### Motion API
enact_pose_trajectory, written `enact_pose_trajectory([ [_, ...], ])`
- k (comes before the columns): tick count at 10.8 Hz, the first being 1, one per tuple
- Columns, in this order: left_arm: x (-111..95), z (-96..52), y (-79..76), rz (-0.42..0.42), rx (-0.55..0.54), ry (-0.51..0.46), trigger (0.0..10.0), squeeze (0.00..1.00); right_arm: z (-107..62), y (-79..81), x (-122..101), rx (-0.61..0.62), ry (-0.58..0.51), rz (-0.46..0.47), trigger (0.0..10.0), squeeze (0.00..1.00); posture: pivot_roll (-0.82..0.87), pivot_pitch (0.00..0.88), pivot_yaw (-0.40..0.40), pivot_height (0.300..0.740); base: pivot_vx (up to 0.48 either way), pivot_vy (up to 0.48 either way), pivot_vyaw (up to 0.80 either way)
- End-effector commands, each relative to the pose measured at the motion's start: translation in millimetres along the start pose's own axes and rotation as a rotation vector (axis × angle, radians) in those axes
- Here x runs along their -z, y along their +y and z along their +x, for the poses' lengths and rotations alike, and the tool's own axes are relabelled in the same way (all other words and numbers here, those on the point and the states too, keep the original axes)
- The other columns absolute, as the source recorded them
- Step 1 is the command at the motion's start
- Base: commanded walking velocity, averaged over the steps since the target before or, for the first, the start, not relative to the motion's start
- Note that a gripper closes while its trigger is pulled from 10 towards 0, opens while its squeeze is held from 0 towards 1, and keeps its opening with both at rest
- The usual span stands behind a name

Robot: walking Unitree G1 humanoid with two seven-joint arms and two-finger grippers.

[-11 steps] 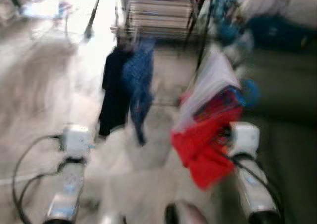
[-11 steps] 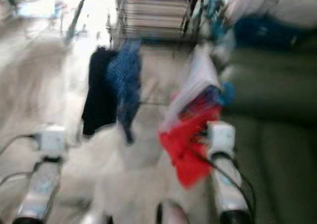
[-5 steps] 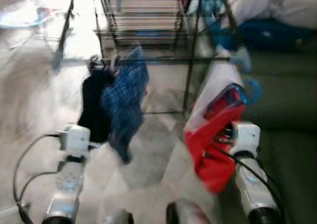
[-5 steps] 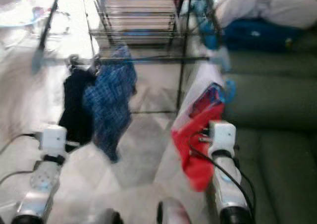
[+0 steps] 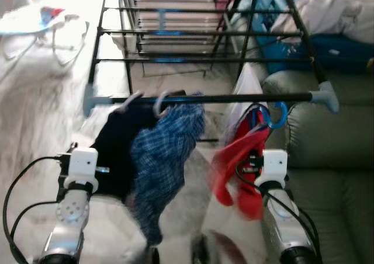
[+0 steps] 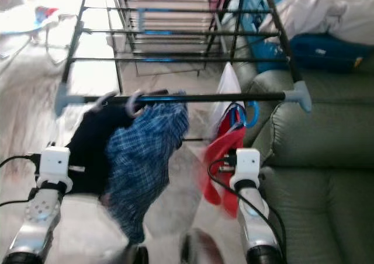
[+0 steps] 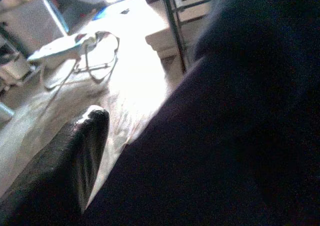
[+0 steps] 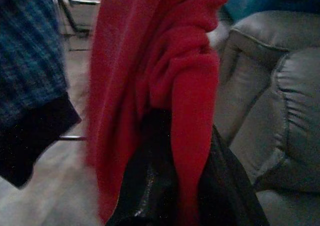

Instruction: Hang hanger

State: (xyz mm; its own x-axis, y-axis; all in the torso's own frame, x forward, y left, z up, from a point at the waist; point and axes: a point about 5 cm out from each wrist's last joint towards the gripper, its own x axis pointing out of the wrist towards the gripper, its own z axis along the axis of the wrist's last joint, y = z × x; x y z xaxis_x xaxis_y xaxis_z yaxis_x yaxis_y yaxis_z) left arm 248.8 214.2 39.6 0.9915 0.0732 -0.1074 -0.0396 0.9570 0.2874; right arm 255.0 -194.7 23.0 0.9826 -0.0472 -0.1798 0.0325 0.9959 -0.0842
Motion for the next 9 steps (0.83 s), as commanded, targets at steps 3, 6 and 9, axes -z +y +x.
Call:
enact_pose_trajectory([
  [3, 2.5, -3.4, 1.5, 0.019, 0.006, 0.006, 10.0, 0.00, 8.4, -3.5, -20.8, 0.026, -0.098, -0.021, 10.0, 0.00, 0.00, 0.130, -0.045, 0.740, 0.000, 0.000, 0.00],
  [6, 3.2, -3.6, -2.1, 0.015, 0.014, 0.009, 10.0, 0.00, 10.6, -10.4, -27.5, 0.056, -0.136, -0.051, 10.0, 0.00, 0.01, 0.127, -0.047, 0.740, 0.000, 0.000, 0.00],
  [9, 2.5, -2.7, -3.6, 0.012, 0.020, 0.009, 10.0, 0.00, 21.5, -21.2, -40.6, 0.026, -0.121, -0.053, 10.0, 0.00, 0.01, 0.128, -0.044, 0.740, 0.000, 0.000, 0.00],
])
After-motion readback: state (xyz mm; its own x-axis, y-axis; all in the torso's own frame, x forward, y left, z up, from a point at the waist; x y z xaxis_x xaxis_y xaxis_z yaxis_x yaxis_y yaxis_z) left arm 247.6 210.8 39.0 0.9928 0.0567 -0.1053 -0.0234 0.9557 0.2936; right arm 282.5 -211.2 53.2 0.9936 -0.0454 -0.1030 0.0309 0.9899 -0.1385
